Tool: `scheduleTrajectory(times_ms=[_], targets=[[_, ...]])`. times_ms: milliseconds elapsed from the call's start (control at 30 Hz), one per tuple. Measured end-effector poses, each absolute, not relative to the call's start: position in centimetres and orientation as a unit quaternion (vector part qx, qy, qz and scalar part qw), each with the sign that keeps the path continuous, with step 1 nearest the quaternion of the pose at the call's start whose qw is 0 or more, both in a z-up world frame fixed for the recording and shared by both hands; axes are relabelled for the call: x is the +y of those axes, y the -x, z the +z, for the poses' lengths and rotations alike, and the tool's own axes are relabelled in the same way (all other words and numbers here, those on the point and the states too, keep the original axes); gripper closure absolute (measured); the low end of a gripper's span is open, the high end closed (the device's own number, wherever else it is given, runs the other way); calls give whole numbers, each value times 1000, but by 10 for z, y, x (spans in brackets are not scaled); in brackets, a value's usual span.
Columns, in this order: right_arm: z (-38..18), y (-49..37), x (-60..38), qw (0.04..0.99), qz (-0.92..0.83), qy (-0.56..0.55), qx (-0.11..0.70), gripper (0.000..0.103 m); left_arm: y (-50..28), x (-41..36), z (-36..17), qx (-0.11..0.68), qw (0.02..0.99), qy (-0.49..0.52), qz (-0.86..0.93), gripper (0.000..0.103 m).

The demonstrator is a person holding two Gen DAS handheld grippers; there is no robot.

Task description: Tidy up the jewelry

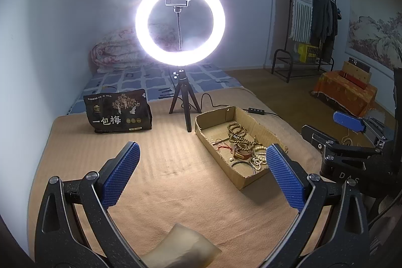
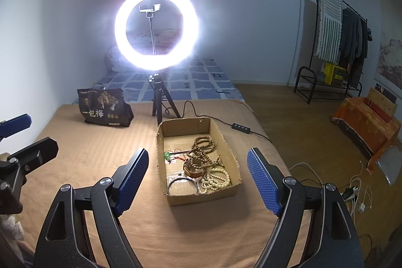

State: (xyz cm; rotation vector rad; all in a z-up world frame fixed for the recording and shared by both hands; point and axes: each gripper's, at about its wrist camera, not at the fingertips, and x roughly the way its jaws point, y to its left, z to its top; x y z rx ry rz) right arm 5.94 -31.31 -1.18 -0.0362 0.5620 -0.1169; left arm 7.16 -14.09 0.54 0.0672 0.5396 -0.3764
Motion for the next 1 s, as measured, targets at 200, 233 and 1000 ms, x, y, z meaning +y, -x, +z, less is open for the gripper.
scheduleTrajectory(times_ms=[200, 233, 1000], targets=[[-12, -60, -313, 959, -57, 19, 278, 22, -72, -142, 5, 266, 946, -33, -184, 1], [-12, -60, -312, 959, -58, 19, 278, 22, -71, -141, 5, 266, 946, -33, -185, 1], [-15, -61, -311, 958, -60, 14, 282, 22, -70, -143, 5, 268, 944, -32, -189, 1]])
